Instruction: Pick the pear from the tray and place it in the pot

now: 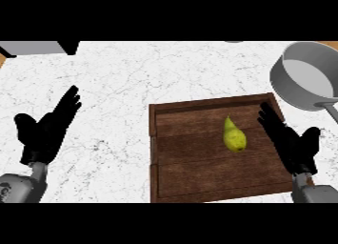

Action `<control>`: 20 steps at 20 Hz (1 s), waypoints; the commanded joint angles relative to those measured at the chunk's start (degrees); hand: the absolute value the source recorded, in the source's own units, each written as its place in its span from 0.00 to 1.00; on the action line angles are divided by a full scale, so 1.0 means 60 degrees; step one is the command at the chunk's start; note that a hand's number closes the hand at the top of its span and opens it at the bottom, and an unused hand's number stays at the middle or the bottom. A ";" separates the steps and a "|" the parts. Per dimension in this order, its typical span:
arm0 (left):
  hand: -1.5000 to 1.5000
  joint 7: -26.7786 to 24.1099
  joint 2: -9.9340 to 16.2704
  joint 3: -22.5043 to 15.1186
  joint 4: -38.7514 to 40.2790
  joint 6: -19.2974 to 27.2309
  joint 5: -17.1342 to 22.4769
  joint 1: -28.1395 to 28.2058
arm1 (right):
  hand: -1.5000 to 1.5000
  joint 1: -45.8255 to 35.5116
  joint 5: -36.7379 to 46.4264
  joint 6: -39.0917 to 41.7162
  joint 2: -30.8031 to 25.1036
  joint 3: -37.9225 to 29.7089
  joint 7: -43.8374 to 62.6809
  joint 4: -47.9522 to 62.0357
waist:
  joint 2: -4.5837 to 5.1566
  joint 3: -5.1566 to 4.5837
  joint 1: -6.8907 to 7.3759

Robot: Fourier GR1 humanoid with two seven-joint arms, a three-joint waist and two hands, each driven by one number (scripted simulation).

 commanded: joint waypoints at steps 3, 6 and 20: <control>0.50 -0.1152 -0.0598 0.0226 -0.0267 0.0746 -0.0429 0.0216 | 1.00 -0.0023 -0.0427 0.0397 -0.1112 -0.1531 -0.2026 -0.1461 | -0.0091 -0.0118 0.0256; 0.50 -0.1782 -0.0934 0.0492 -0.0683 0.1234 -0.0475 0.0193 | 1.00 -0.1265 -0.0800 0.0073 -0.1573 -0.2958 -0.3358 -0.2157 | -0.0212 -0.0106 0.0294; 0.50 -0.2631 -0.2039 0.0153 -0.0723 0.1148 -0.0812 0.0965 | 0.00 0.2475 0.2427 -0.2000 -0.1268 -0.1982 -0.1804 -0.5713 | -0.0006 -0.0128 0.0361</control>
